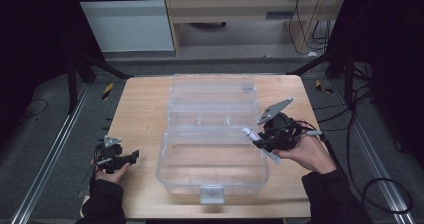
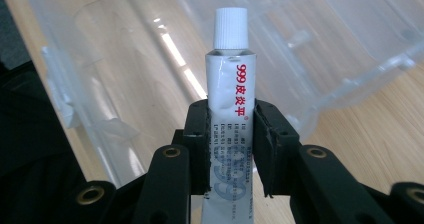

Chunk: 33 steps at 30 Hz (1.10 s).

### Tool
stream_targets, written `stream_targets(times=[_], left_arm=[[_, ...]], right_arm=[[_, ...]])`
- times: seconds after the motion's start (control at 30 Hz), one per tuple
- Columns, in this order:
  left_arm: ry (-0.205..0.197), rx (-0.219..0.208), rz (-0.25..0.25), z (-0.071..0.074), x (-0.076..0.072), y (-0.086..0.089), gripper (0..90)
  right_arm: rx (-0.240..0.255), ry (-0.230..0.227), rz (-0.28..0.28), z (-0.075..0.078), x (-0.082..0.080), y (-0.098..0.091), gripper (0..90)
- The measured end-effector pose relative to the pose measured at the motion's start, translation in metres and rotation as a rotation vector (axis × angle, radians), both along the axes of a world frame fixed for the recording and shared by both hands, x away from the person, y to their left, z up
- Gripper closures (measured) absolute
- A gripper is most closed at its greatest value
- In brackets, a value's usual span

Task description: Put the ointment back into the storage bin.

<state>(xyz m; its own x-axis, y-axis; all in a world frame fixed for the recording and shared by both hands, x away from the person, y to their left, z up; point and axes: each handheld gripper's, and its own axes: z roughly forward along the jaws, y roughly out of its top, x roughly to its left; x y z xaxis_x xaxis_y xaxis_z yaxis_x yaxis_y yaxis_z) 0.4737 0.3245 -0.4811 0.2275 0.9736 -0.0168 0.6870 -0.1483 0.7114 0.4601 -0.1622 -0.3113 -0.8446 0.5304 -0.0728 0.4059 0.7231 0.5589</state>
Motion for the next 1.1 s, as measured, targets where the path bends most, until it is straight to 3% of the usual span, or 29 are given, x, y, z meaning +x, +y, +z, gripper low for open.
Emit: stream_targets(times=[0.3, 0.5, 0.87, 1.1], left_arm=[[-0.002, -0.001, 0.002, 0.0, 0.0, 0.0, 31.5], [-0.002, 0.0, 0.001, 0.0, 0.0, 0.0, 31.5], [-0.002, 0.0, 0.001, 0.0, 0.0, 0.0, 31.5], [-0.002, -0.002, 0.001, 0.0, 0.0, 0.001, 31.5]], right_arm=[[-0.019, 0.004, 0.099, 0.0, 0.002, 0.028, 69.7], [-0.062, 0.012, 0.17, -0.007, 0.002, 0.048, 69.7], [-0.164, 0.058, 0.27, -0.034, 0.003, 0.07, 69.7], [-0.233, 0.092, 0.3, -0.051, 0.007, 0.08, 69.7]])
